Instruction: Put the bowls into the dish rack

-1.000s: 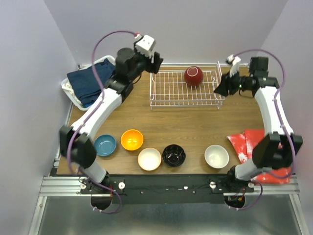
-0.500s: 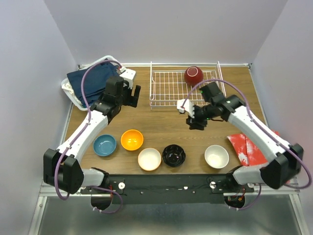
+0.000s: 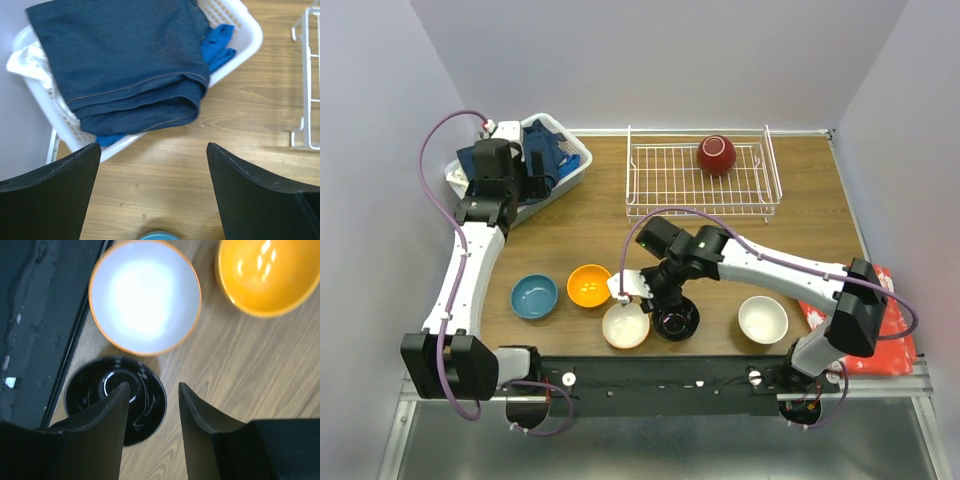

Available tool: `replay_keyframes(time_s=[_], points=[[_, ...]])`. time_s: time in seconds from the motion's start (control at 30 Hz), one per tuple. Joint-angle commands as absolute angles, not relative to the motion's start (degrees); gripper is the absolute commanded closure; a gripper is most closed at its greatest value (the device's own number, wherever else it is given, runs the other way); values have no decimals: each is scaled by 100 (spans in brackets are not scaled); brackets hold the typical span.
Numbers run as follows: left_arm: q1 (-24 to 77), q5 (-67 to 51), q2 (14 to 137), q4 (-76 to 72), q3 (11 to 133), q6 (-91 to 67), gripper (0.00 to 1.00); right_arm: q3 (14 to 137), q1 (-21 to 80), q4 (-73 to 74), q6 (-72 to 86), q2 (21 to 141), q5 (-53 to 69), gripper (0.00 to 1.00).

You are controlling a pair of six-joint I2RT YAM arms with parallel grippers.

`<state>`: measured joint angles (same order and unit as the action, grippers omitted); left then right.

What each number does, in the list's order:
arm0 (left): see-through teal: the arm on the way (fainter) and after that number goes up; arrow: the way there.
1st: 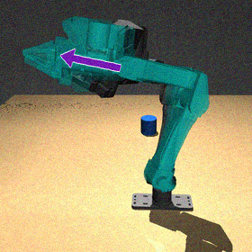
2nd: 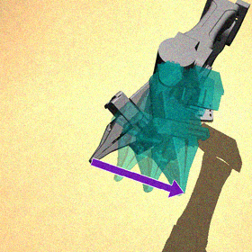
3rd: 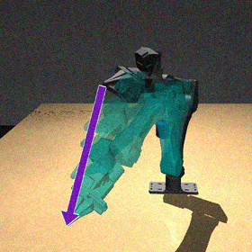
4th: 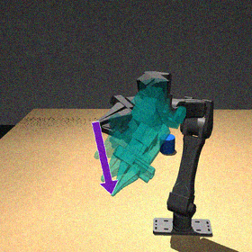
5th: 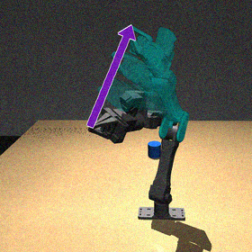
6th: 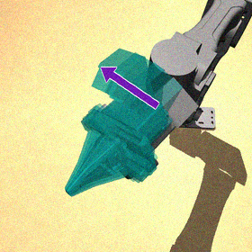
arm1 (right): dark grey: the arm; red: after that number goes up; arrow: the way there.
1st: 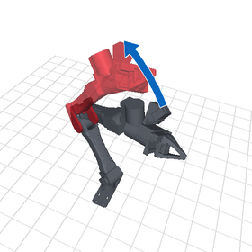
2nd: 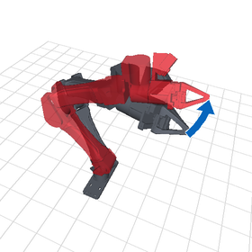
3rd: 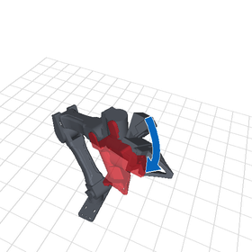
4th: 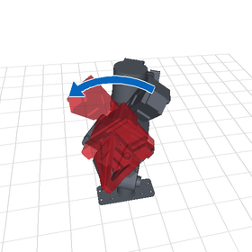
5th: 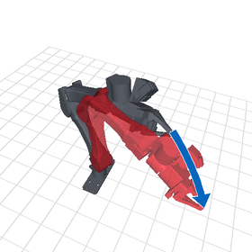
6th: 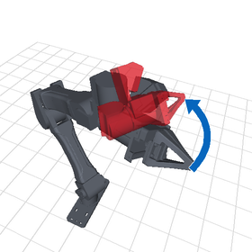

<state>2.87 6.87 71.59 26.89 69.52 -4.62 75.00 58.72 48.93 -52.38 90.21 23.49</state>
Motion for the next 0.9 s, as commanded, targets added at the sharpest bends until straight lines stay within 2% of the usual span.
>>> replay_keyframes(time_s=[0.0, 0.27, 0.5, 0.63, 0.87], points=[[62, 738, 6980, 3050, 7032, -607, 4, 7980, 6213, 4694, -5458, 9386, 2435, 48], [-132, 773, 6610, 3233, 6864, -255, 4, 7998, 6697, 4623, -5607, 9642, 2531, 49], [-211, 660, 6189, 3726, 6908, -44, 4, 7499, 7382, 4615, -5616, 9422, 2348, 50], [-211, 642, 5854, 3867, 6786, -26, 4, 7199, 7488, 4369, -5493, 9413, 2171, 55], [-220, 659, 5309, 3911, 6355, 97, 4, 7058, 7506, 4166, -5493, 9676, 1925, 56]])
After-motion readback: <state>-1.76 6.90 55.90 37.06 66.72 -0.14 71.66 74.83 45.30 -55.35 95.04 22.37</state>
